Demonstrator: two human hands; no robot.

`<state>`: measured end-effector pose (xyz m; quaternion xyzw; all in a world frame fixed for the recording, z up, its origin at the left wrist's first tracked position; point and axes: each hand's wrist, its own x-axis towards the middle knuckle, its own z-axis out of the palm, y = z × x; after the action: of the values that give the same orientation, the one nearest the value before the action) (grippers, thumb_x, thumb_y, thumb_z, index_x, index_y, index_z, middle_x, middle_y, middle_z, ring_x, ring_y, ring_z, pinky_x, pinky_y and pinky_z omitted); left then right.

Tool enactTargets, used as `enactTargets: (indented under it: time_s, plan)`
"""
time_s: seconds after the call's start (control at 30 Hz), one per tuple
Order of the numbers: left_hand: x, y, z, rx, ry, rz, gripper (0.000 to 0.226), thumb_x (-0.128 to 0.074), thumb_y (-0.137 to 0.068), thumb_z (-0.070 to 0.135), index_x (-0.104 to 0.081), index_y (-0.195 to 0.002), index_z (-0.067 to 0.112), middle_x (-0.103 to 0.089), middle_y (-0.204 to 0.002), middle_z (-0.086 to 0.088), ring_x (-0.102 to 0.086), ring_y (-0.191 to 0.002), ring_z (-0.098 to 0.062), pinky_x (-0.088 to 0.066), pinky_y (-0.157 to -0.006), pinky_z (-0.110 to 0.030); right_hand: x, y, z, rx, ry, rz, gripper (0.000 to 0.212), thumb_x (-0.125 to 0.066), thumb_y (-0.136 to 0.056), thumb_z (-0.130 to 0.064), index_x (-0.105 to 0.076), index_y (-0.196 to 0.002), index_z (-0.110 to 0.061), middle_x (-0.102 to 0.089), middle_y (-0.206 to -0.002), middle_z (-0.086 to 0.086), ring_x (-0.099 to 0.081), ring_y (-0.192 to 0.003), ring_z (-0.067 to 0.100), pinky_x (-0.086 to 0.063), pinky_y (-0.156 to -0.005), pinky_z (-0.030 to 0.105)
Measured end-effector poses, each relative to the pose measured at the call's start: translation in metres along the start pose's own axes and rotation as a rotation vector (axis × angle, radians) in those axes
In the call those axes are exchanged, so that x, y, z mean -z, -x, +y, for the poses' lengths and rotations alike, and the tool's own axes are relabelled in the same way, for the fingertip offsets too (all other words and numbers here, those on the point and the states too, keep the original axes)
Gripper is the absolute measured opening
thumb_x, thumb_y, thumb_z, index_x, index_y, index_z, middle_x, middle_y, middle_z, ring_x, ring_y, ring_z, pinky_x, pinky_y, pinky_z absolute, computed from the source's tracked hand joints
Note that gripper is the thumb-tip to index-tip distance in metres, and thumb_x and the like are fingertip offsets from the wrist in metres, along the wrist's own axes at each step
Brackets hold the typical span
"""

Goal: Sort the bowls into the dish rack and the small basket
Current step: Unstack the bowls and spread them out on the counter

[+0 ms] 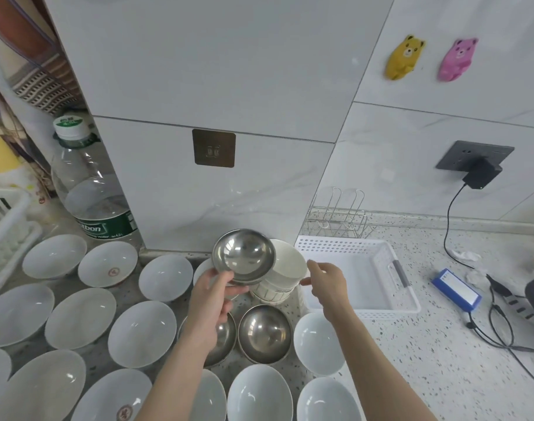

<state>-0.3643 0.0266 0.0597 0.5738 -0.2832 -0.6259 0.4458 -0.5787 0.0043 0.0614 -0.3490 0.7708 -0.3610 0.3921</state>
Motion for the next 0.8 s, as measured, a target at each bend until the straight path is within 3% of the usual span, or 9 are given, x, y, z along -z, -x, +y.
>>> enactTargets:
  time_s: [0.07,0.13,0.4,0.57,0.7,0.8]
  plan:
    - [0.008,-0.002,-0.003,0.028,0.013,0.015,0.015,-0.057,-0.090,0.025,-0.060,-0.103,0.017,-0.078,-0.085,-0.011,-0.032,-0.038,-0.006,-0.022,-0.032,-0.016,-0.003,-0.008,0.001,-0.110,0.023,-0.081,0.034,-0.049,-0.092,-0.036,-0.061,-0.100,-0.005,-0.074,-0.071,0.007,-0.040,-0.049,0.013,-0.033,-0.044,0.025]
    - [0.015,-0.003,-0.005,0.045,0.037,0.023,0.015,-0.056,-0.091,0.024,-0.059,-0.104,0.017,-0.078,-0.085,-0.012,-0.032,-0.039,-0.007,-0.021,-0.032,-0.016,-0.010,-0.012,-0.002,-0.177,-0.007,-0.145,0.031,-0.048,-0.092,-0.036,-0.059,-0.093,-0.006,-0.073,-0.066,0.009,-0.032,-0.042,0.013,-0.026,-0.038,0.020]
    - [0.030,-0.010,-0.012,0.090,0.082,0.043,0.016,-0.054,-0.092,0.023,-0.056,-0.104,0.014,-0.078,-0.084,-0.012,-0.027,-0.042,-0.009,-0.018,-0.032,-0.016,-0.023,-0.023,-0.003,-0.287,-0.003,-0.223,0.012,-0.049,-0.089,-0.015,-0.053,-0.093,-0.005,-0.065,-0.054,0.011,-0.026,-0.030,0.008,-0.019,-0.035,0.013]
    - [0.034,-0.012,-0.018,0.110,0.087,0.047,0.016,-0.056,-0.091,0.024,-0.057,-0.103,0.013,-0.078,-0.084,-0.014,-0.028,-0.041,-0.009,-0.020,-0.032,-0.016,-0.031,-0.023,0.001,-0.236,-0.058,-0.171,0.020,-0.041,-0.081,0.001,-0.053,-0.097,-0.002,-0.063,-0.053,0.018,-0.030,-0.030,0.010,-0.020,-0.033,0.015]
    - [0.038,-0.009,-0.021,0.112,0.078,0.040,0.016,-0.057,-0.091,0.024,-0.057,-0.101,0.013,-0.078,-0.084,-0.013,-0.031,-0.039,-0.008,-0.020,-0.031,-0.016,-0.034,-0.019,0.005,-0.133,-0.073,-0.100,0.030,-0.040,-0.078,0.000,-0.055,-0.104,-0.004,-0.064,-0.051,0.018,-0.036,-0.037,0.015,-0.024,-0.034,0.017]
    - [0.039,-0.003,-0.022,0.098,0.063,0.036,0.015,-0.055,-0.091,0.025,-0.057,-0.100,0.014,-0.078,-0.084,-0.012,-0.031,-0.040,-0.008,-0.020,-0.032,-0.016,-0.030,-0.014,0.004,-0.101,-0.172,-0.074,0.027,-0.040,-0.080,0.001,-0.055,-0.102,-0.005,-0.063,-0.050,0.019,-0.032,-0.032,0.011,-0.023,-0.033,0.017]
